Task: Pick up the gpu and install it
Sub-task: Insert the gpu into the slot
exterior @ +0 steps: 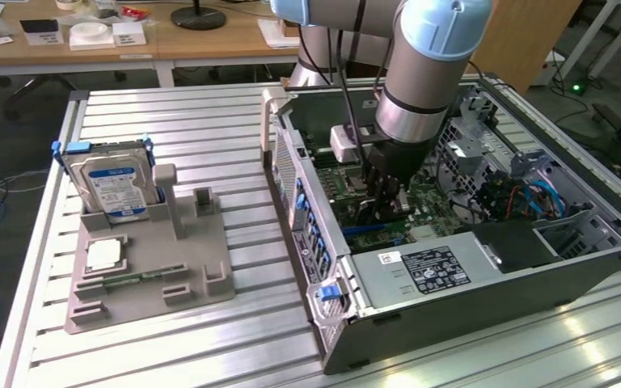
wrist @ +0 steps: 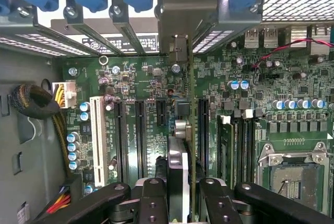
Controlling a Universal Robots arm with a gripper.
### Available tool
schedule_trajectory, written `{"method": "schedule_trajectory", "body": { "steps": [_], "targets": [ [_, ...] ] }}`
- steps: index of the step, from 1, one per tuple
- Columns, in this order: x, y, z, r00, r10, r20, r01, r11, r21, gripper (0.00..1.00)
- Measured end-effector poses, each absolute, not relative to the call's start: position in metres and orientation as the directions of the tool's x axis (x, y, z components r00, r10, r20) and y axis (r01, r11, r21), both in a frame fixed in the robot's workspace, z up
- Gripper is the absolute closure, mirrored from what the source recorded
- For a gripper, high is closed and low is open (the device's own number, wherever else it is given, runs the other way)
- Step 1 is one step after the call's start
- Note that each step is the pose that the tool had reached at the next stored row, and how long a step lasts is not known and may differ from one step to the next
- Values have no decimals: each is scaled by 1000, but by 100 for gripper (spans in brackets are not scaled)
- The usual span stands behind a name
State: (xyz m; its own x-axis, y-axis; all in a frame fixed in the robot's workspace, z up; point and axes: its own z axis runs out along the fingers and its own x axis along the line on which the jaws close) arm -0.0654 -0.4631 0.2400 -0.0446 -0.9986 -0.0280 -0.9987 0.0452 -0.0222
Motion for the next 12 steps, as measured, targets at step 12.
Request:
{"method": "schedule_trajectory", "body": {
  "steps": [12],
  "targets": [
    [-65, -462, 238, -45, -999, -29, -999, 45, -23, 72]
  ]
}}
